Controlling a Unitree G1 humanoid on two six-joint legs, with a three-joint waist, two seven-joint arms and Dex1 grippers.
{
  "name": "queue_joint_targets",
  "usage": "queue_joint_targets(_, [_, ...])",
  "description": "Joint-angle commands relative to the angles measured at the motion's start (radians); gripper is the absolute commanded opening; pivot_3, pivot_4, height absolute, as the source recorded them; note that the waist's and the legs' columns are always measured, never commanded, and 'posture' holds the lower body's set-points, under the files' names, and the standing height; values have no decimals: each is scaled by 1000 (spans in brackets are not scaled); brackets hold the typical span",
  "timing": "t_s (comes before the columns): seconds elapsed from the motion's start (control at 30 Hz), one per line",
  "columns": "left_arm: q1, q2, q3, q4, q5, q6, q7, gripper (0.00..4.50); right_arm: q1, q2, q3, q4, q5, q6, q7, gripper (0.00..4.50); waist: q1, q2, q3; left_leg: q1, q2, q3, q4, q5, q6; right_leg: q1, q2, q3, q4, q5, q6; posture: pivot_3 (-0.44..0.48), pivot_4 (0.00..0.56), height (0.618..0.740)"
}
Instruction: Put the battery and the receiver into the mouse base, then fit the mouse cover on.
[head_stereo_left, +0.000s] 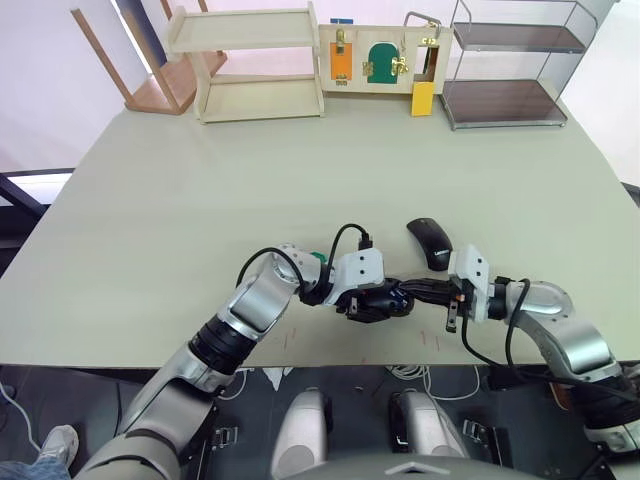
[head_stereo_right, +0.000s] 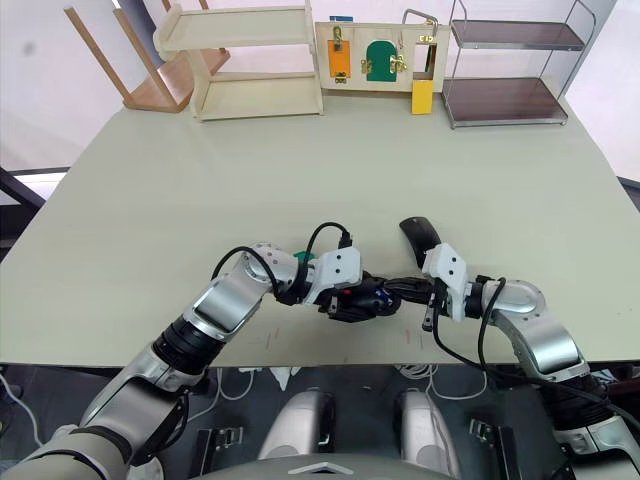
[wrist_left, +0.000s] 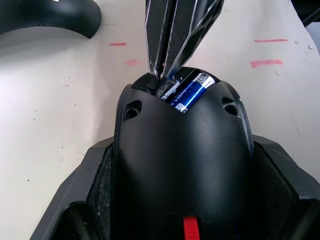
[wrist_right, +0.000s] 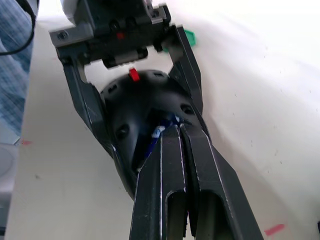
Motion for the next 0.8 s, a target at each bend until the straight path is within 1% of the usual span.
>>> queue_joint_targets(0.03, [25, 27, -32, 8, 14, 29, -20, 2986, -3, 3, 9, 1, -30, -4, -10, 64, -1, 0, 0, 0, 0, 0, 0, 0, 0, 0, 0, 0, 0, 0, 0, 0, 150, 740])
queue_joint_targets(0.27, [23, 29, -33, 8, 14, 30, -21, 2986, 1, -3, 45, 33, -98, 14, -26, 64, -10, 0, -1, 1, 0, 0, 0, 0, 0, 1, 0, 0, 1, 0, 0, 0, 150, 740])
queue_joint_targets(0.53, [23, 30, -33, 3, 11, 32, -18, 2986, -1, -7, 81, 42, -122, 84, -40, 64, -19, 1, -7, 4, 0, 0, -1, 0, 0, 4, 0, 0, 1, -1, 1, 0, 150, 740])
queue_joint_targets(0.63, [26, 32, -30, -2, 9, 43, -16, 2986, 8, 9, 71, 38, -124, 30, -51, 64, -19, 2, -9, 5, 0, 0, -1, 0, 0, 4, 0, 1, 1, -2, 1, 0, 150, 740])
queue_joint_targets(0.7, [30, 36, -27, -8, 6, 50, -17, 2986, 17, 29, 47, 14, -88, -9, -43, 64, -20, 2, -9, 5, 0, 0, -1, 0, 0, 4, 0, 1, 1, -2, 2, 0, 150, 740])
queue_joint_targets(0.8, [31, 41, -29, -9, 10, 45, -18, 2986, 32, 30, 24, -14, -95, -70, -52, 64, -21, 2, -9, 5, 0, 0, -1, 0, 0, 4, 1, 1, 1, -2, 2, 0, 150, 740])
